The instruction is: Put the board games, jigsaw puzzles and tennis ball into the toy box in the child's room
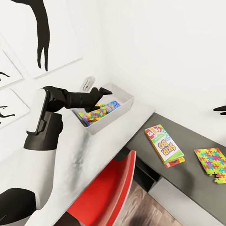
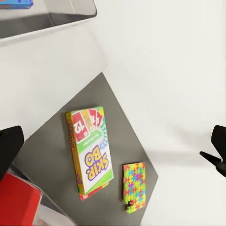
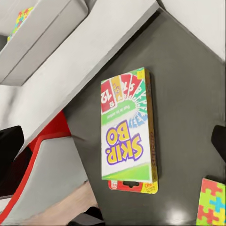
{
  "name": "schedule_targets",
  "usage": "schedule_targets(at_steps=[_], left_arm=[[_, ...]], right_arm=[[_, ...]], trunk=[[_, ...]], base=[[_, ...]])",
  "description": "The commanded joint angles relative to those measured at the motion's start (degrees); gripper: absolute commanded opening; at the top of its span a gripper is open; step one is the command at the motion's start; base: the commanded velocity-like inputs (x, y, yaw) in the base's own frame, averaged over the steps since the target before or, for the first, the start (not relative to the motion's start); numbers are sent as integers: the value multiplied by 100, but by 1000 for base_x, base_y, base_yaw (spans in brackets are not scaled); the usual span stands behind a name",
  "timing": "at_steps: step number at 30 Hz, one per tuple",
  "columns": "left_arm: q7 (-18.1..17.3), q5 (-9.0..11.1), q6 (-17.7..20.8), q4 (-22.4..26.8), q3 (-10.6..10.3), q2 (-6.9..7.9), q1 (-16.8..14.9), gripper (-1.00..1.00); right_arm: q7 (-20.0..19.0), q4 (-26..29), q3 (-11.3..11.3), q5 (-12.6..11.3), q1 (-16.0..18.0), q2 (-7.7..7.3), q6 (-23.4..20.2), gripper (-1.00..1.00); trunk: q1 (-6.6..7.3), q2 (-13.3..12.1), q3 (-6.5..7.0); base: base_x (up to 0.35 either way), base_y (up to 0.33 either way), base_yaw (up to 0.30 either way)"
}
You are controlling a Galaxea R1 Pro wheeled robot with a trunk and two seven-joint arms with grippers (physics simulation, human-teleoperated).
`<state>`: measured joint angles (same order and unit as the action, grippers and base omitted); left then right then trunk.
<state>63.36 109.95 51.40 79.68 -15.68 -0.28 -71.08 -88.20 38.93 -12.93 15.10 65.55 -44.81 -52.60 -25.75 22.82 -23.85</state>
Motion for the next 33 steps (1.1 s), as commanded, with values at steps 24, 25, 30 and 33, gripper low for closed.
schedule_targets(at_steps=[24,25,30,33], left_arm=[[54,-612,-36,-203,-888,-187,-118,100],[54,-612,-36,-203,-888,-187,-118,100],[50,-868,-60,-347,-1368,-340,-122,100],[48,-956,-70,-487,-1552,-470,-123,100]], right_arm=[[-46,51,-1249,9,-1130,-120,0,100],[-46,51,-1249,9,-1130,-120,0,100],[55,97,-1532,13,-1239,-95,20,100],[204,118,-1626,12,-1267,-56,27,100]], trunk=[[-4,10,187],[-4,10,195],[-4,10,235],[-4,10,260]], base=[[0,0,-185],[0,0,-184],[0,0,-184],[0,0,-184]])
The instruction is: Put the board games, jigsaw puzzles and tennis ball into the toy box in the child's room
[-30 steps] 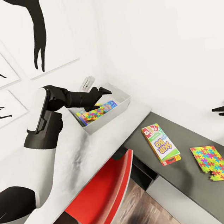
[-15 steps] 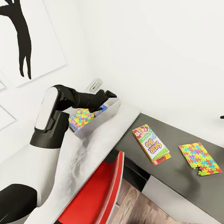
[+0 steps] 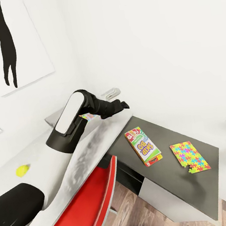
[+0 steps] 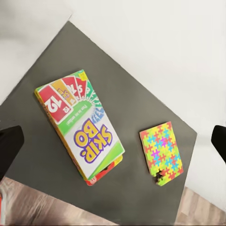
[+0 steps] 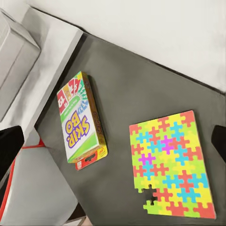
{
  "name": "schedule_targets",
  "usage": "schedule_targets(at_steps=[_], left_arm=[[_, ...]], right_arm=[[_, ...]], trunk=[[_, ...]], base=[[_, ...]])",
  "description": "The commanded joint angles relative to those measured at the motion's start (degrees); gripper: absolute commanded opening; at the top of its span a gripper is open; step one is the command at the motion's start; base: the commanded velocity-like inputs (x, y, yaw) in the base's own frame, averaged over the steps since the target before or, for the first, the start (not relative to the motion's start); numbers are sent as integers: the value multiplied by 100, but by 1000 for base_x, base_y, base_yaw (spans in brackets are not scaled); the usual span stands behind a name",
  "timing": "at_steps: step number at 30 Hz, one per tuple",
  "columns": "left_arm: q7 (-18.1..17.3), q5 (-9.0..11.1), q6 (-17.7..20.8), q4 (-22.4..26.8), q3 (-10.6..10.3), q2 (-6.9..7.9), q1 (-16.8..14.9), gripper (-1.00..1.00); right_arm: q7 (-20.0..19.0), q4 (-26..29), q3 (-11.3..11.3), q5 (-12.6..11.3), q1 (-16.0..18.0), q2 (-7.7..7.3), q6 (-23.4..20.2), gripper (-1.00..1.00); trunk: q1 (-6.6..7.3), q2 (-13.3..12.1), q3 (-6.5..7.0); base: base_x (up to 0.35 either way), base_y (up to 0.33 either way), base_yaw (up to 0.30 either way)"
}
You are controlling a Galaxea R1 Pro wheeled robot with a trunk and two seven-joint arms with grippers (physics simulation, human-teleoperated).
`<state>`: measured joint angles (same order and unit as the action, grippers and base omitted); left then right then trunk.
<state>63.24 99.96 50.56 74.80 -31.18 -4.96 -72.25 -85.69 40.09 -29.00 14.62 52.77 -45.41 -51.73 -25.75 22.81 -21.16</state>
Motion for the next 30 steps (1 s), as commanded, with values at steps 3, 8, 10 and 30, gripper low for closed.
schedule_targets(at_steps=[3,8,10,30], left_arm=[[59,-18,3,-159,-123,-120,-7,100],[57,-86,-38,-404,-267,-270,-3,100],[57,-93,-66,-428,-281,-284,-1,100],[57,-116,-382,-648,-339,-305,78,100]], right_arm=[[152,16,-81,58,-5,76,-52,100],[730,90,-162,54,-22,307,-39,100],[825,121,-168,53,-23,347,-37,100],[1465,256,-196,80,-37,723,-26,100]], trunk=[[-4,11,15],[-4,11,55],[-4,11,72],[-4,11,235]], base=[[0,0,-184],[0,0,-184],[0,0,-184],[0,0,-183]])
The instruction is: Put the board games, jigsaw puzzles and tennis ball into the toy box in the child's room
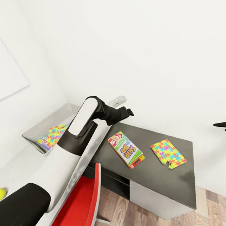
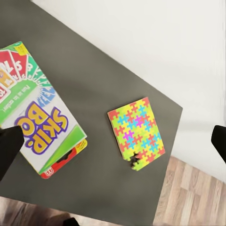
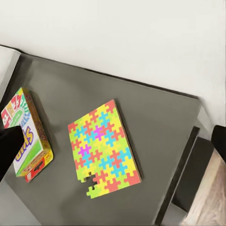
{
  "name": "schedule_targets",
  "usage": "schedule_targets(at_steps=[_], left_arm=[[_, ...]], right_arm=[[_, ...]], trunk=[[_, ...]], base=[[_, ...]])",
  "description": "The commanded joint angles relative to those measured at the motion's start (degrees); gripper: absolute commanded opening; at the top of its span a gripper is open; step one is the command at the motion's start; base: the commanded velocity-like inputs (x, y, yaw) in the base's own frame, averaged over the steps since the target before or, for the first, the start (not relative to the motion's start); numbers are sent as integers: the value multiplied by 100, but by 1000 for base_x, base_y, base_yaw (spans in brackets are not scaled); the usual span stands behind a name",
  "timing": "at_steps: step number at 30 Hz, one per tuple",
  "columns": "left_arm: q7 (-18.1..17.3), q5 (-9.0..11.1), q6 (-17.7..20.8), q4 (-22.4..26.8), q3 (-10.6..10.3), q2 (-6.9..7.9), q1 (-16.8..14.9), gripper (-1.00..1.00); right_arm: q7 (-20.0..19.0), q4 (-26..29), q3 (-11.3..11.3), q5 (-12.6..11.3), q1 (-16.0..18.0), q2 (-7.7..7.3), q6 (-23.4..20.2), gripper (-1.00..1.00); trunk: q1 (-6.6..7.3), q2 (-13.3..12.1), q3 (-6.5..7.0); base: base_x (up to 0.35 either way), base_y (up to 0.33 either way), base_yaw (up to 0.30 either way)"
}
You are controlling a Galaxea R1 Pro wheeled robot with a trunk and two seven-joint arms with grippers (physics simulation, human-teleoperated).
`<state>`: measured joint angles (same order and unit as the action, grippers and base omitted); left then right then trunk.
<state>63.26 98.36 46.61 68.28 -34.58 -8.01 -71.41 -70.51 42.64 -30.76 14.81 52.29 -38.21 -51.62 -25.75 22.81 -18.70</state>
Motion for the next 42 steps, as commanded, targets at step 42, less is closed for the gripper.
schedule_targets(at_steps=[42], left_arm=[[53,-593,-27,-149,162,44,757,100]], right_arm=[[1911,-1606,-26,33,-168,259,1054,100]], trunk=[[-4,11,253]], base=[[0,0,-144]])
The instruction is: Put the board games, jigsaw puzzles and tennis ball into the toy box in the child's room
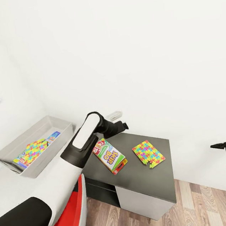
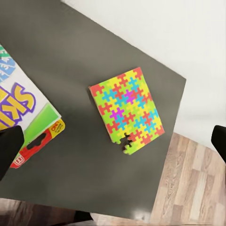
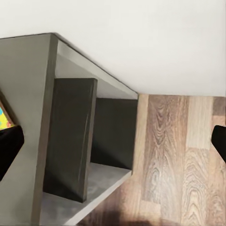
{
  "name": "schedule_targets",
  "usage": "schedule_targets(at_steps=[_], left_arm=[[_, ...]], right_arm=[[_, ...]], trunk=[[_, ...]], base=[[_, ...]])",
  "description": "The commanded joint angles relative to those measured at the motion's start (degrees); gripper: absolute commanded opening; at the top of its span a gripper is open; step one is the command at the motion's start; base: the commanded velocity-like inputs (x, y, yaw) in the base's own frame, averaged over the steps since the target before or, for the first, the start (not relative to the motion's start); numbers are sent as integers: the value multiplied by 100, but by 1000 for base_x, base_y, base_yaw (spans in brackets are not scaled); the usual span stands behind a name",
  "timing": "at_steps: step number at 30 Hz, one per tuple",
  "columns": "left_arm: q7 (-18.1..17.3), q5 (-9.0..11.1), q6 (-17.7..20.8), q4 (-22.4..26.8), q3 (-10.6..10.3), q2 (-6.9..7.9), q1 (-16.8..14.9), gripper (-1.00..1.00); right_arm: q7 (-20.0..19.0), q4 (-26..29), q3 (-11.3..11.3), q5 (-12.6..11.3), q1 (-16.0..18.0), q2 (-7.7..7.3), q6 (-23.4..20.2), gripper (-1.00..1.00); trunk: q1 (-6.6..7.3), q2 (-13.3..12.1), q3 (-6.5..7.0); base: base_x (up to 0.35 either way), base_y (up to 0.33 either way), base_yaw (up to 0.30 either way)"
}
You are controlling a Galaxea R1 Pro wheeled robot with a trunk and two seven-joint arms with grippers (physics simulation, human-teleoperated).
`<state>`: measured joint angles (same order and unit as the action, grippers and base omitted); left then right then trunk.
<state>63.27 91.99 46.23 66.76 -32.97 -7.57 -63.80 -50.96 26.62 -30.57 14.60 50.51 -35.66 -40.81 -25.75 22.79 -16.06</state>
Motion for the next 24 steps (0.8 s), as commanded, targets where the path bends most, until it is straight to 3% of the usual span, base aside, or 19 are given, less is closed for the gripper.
schedule_targets(at_steps=[1,7,16,24], left_arm=[[51,34,11,1,38,5,37,100],[47,6,14,-21,198,20,165,100],[46,-3,16,-83,266,28,212,100],[45,-9,17,-182,294,73,233,100]], right_arm=[[-33,-89,-45,53,2,5,58,100],[-45,-312,-42,60,-31,1,308,100],[-48,-391,-32,106,-123,24,406,100],[-55,-427,-17,128,-216,93,453,100]], trunk=[[-3,13,-10],[-3,13,-8],[-3,13,-7],[-3,13,-7]], base=[[0,0,-12],[0,0,-8],[0,0,-18],[0,0,-189]])
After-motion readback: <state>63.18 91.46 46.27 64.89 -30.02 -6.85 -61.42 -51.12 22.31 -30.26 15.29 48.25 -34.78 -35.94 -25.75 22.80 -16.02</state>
